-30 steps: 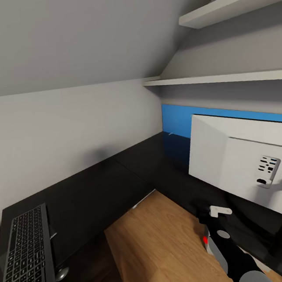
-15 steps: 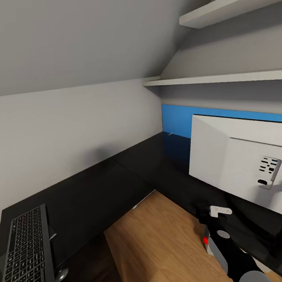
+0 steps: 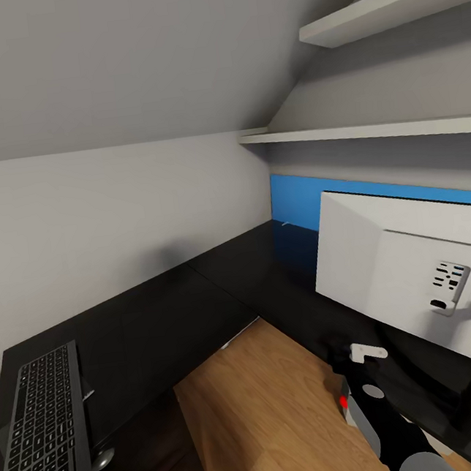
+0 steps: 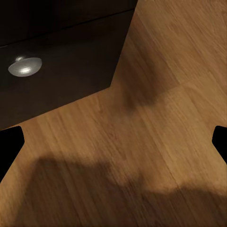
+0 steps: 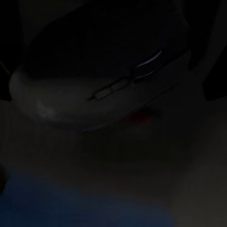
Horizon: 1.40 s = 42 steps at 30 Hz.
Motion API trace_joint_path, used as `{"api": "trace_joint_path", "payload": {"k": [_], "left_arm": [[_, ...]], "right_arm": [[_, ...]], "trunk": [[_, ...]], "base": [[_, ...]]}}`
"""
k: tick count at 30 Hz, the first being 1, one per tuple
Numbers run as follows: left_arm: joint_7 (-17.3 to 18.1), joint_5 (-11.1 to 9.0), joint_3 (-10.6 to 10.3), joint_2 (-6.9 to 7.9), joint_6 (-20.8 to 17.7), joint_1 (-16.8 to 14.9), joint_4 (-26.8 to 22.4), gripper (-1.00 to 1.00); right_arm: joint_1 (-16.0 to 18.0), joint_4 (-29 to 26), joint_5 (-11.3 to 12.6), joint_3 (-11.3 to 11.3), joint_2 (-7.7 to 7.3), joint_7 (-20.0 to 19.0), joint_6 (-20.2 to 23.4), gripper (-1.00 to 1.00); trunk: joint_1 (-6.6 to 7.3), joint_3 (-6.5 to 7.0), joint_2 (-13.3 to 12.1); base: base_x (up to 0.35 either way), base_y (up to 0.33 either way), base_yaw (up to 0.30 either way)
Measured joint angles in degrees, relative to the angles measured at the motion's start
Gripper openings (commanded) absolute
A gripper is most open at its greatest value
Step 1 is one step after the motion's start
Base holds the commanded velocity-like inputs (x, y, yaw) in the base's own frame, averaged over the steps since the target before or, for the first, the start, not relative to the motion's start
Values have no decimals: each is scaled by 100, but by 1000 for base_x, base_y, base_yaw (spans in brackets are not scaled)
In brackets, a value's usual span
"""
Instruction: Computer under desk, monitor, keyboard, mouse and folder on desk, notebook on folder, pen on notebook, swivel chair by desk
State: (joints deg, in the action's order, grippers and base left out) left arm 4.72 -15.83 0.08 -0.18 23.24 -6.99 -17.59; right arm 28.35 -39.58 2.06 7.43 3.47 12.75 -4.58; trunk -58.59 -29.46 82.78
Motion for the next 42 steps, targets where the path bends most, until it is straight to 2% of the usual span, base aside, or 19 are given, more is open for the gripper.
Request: {"api": "trace_joint_path", "payload": {"k": [10, 11, 42], "left_arm": [[0, 0, 0, 0, 0, 0, 0, 100], [0, 0, 0, 0, 0, 0, 0, 100], [14, 0, -2, 0, 0, 0, 2, 100]], "right_arm": [[0, 0, 0, 0, 4, 0, 0, 100], [0, 0, 0, 0, 5, 0, 0, -100], [0, -17, -3, 7, 0, -3, -8, -100]], "trunk": [[0, 0, 0], [0, 0, 0], [21, 17, -39]], "base": [[0, 0, 0], [0, 0, 0], [0, 0, 0]]}}
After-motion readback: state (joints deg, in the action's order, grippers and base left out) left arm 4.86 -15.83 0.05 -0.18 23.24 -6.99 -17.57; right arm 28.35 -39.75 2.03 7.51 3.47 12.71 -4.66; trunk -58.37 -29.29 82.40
